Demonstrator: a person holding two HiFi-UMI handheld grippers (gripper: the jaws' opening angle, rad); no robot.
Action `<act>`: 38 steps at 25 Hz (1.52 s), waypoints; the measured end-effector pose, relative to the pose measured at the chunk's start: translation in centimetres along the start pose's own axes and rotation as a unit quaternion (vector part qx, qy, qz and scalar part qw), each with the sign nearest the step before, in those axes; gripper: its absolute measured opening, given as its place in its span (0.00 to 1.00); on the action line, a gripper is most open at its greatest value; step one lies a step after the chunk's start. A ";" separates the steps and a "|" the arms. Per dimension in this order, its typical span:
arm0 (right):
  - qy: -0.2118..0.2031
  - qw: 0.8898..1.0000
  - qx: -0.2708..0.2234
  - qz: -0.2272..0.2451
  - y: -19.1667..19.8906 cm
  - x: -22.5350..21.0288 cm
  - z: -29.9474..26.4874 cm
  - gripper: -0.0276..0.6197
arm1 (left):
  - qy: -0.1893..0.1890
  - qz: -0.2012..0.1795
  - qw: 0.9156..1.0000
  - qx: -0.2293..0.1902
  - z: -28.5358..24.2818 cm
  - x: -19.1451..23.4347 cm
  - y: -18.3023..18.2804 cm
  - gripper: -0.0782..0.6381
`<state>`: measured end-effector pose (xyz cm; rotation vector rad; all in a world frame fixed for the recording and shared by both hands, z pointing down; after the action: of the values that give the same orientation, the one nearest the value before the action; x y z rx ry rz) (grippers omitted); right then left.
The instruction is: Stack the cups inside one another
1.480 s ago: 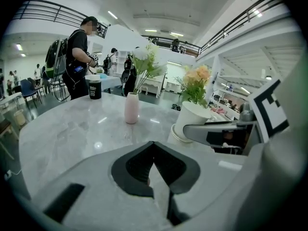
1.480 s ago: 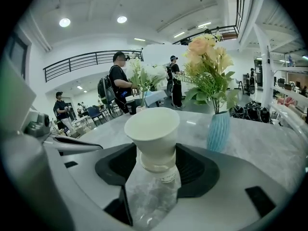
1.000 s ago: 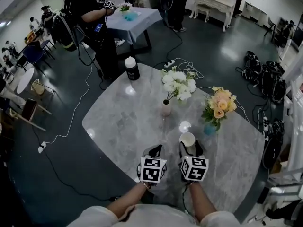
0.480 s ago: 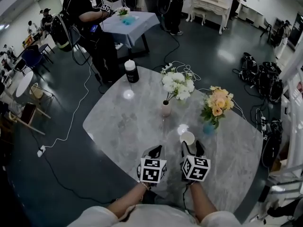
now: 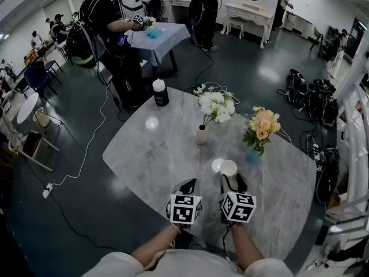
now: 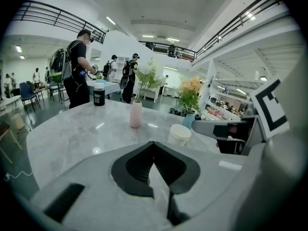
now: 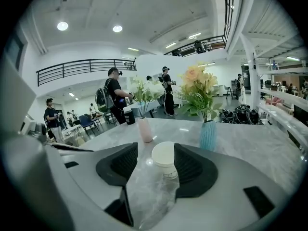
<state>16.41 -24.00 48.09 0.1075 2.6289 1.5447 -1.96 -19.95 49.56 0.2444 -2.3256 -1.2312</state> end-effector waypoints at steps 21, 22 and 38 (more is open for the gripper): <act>0.065 0.997 -0.039 -0.024 3.4 5.0 10.2 0.08 | 0.061 -0.040 0.997 -0.018 8.7 0.7 2.9 0.10; 0.068 0.997 -0.039 -0.027 3.8 5.4 10.8 0.07 | 0.065 -0.044 0.997 -0.018 9.3 0.7 3.2 0.10; 0.153 0.986 -0.046 -0.058 7.5 5.6 21.0 0.07 | 0.152 -0.085 0.985 -0.003 14.1 -3.0 6.4 0.10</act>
<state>13.38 -1.56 44.20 -0.3072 2.7177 1.7619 -5.98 -4.88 47.16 0.5968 -2.0704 -1.1869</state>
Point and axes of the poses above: the fingertips, and each gripper's own axes: z backward along the fingers, x to its left, y out of its underside, the point moved 9 cm from there along z, backward along the fingers, and after that the axes turned 14 degrees about y, right-handed, at the moved point
